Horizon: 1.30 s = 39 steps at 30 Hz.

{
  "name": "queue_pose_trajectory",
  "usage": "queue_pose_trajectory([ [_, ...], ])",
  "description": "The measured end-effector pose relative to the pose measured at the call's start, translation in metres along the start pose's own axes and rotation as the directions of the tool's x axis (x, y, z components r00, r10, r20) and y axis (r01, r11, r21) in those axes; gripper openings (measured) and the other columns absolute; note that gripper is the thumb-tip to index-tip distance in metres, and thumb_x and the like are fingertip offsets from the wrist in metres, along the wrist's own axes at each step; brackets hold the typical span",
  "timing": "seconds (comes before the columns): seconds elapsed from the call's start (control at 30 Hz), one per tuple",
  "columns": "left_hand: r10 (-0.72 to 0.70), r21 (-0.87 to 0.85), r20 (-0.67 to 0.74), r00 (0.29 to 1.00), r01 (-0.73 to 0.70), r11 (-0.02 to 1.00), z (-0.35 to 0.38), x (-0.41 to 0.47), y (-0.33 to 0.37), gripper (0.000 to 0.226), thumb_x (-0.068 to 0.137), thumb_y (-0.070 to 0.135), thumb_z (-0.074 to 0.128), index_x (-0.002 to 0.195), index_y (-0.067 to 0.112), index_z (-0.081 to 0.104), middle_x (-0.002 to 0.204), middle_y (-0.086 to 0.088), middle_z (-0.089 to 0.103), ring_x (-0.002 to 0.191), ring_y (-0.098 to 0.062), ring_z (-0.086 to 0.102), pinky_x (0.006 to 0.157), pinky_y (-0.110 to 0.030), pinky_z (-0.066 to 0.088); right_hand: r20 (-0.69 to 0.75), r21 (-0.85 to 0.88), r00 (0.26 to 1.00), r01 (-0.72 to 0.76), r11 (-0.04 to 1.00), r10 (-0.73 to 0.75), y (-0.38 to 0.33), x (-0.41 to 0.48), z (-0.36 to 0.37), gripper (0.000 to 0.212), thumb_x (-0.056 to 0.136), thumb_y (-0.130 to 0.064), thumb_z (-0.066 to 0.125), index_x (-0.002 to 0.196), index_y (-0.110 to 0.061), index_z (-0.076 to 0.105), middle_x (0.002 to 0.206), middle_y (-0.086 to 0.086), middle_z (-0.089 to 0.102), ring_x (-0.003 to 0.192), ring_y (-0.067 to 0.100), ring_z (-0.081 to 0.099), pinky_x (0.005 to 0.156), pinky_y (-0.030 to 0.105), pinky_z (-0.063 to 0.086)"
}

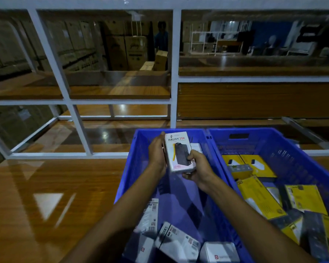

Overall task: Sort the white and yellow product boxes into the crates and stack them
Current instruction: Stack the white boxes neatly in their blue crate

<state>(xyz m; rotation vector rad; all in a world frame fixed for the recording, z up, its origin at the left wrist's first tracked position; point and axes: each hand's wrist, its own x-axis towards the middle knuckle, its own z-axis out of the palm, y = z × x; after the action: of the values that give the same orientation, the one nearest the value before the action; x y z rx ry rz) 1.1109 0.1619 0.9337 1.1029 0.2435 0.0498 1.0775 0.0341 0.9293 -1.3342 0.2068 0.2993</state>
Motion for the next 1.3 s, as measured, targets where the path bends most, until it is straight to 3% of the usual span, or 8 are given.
queue_pose_trajectory([
  [0.3,-0.042,0.047,0.158,0.987,0.035,0.998,-0.002,-0.007,-0.017,0.053,0.094,0.054,0.050,0.124,0.014,0.067,0.116,-0.016,0.071,0.107,-0.036,0.068,0.096,-0.054,0.052,0.002,0.059,0.998,0.065,0.996,-0.066,0.001,0.006,-0.009,0.024,0.081,-0.016,0.044,0.093,-0.013,0.064,0.076,0.006,0.066,0.069,0.021,0.058,0.053,0.026,0.045],
  [0.53,0.000,0.252,-0.007,1.000,0.002,0.968,-0.005,-0.001,-0.016,0.035,0.099,0.042,0.047,0.108,0.018,0.072,0.103,-0.010,0.075,0.094,-0.029,0.072,0.087,-0.045,0.057,-0.046,-0.141,0.971,0.226,0.964,-0.234,0.000,0.003,-0.006,0.029,0.082,-0.019,0.060,0.110,-0.014,0.065,0.093,0.005,0.072,0.077,0.019,0.066,0.060,0.029,0.051],
  [0.67,-0.023,0.310,0.011,1.000,0.019,0.951,-0.008,-0.003,-0.018,0.030,0.098,0.022,0.043,0.105,0.015,0.072,0.097,-0.011,0.076,0.083,-0.025,0.073,0.071,-0.038,0.061,-0.053,-0.591,0.841,0.409,0.695,-0.539,0.009,0.005,-0.003,0.052,0.077,-0.028,0.078,0.125,-0.029,0.059,0.101,-0.013,0.069,0.089,0.008,0.065,0.070,0.022,0.053],
  [0.77,-0.097,0.245,0.037,0.995,0.086,0.966,-0.009,-0.005,-0.017,0.034,0.100,0.018,0.039,0.102,0.011,0.072,0.088,-0.009,0.075,0.064,-0.019,0.067,0.056,-0.028,0.053,-0.017,-0.756,0.787,0.394,0.523,-0.617,0.023,0.008,0.000,0.085,0.070,-0.052,0.076,0.145,-0.030,0.042,0.121,-0.005,0.065,0.109,0.016,0.061,0.083,0.037,0.056],
  [0.83,-0.137,0.223,0.039,0.990,0.125,0.967,-0.010,-0.003,-0.018,0.033,0.098,0.014,0.039,0.102,0.009,0.071,0.093,-0.014,0.073,0.061,-0.020,0.063,0.050,-0.024,0.048,0.002,-0.815,0.759,0.379,0.439,-0.651,0.028,0.004,0.005,0.095,0.073,-0.048,0.077,0.153,-0.026,0.031,0.130,0.003,0.057,0.119,0.022,0.051,0.088,0.040,0.054],
  [1.0,-0.120,0.183,0.065,0.991,0.106,0.977,-0.012,-0.003,-0.015,0.035,0.097,0.011,0.038,0.103,0.010,0.072,0.098,-0.014,0.076,0.074,-0.023,0.072,0.072,-0.036,0.058,0.128,-0.883,0.595,0.433,0.182,-0.794,0.034,-0.005,0.014,0.093,0.073,-0.025,0.085,0.151,-0.016,0.036,0.141,0.002,0.054,0.118,0.024,0.045,0.089,0.039,0.056],
  [1.2,-0.100,0.231,0.056,0.993,0.085,0.969,-0.012,-0.004,-0.012,0.035,0.096,0.018,0.040,0.107,0.007,0.071,0.100,-0.014,0.076,0.097,-0.032,0.071,0.091,-0.046,0.054,0.103,-0.893,0.555,0.417,0.169,-0.826,0.035,-0.010,0.020,0.095,0.074,-0.033,0.083,0.152,-0.018,0.031,0.137,0.003,0.055,0.119,0.026,0.048,0.090,0.045,0.051],
  [1.3,0.045,0.367,0.016,0.999,-0.047,0.929,-0.010,-0.005,-0.008,0.034,0.096,0.022,0.043,0.095,0.008,0.073,0.090,-0.010,0.076,0.084,-0.025,0.071,0.078,-0.043,0.057,0.015,-0.855,0.635,0.409,0.320,-0.772,0.032,-0.010,0.016,0.096,0.080,-0.045,0.074,0.157,-0.023,0.020,0.140,0.004,0.052,0.126,0.023,0.048,0.100,0.048,0.043],
])
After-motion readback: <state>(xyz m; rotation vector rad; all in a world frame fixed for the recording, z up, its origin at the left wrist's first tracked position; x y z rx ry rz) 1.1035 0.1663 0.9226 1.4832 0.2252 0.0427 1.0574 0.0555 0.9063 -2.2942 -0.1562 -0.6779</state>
